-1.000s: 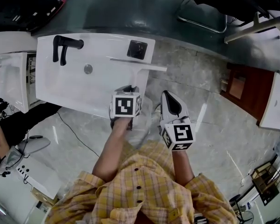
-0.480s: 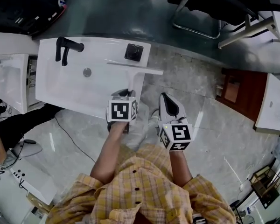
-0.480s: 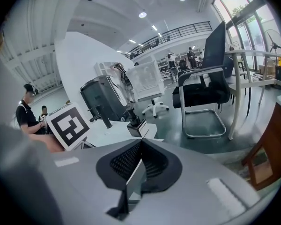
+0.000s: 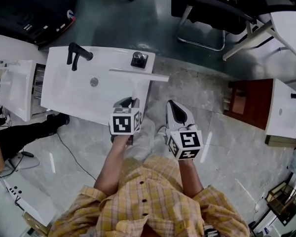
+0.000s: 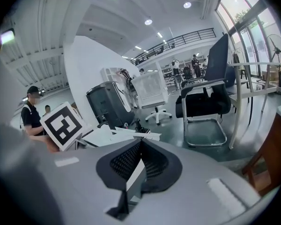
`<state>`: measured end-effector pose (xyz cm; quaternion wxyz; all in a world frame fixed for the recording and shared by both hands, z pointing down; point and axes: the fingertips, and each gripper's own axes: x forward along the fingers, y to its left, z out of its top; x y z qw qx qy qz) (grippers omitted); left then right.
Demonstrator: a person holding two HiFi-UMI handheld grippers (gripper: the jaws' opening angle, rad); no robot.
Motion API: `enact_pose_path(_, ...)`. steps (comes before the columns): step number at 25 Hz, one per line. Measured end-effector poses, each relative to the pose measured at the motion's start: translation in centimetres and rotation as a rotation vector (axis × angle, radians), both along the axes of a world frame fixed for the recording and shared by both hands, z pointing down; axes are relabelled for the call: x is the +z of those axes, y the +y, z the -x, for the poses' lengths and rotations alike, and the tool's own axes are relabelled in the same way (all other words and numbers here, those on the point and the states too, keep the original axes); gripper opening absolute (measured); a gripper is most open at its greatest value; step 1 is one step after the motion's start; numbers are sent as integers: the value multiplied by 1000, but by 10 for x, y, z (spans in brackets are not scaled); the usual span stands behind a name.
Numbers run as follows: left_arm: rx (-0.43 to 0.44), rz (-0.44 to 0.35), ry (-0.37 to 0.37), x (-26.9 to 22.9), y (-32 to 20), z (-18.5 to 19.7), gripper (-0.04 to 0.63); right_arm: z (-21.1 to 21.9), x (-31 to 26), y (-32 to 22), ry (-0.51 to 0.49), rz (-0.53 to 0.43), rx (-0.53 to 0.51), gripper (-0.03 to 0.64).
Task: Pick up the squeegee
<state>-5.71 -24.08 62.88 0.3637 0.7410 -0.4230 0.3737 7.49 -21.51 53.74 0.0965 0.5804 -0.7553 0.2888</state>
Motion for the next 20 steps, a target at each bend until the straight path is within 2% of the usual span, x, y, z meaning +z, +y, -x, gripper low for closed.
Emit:
enact_pose_path(13, -45, -252, 103, -81, 35, -8, 89, -4, -55, 48, 16, -103, -29, -3)
enact_pose_path(20, -68, -372, 131, -114, 55, -8, 88, -6, -79, 69, 29, -159, -49, -3)
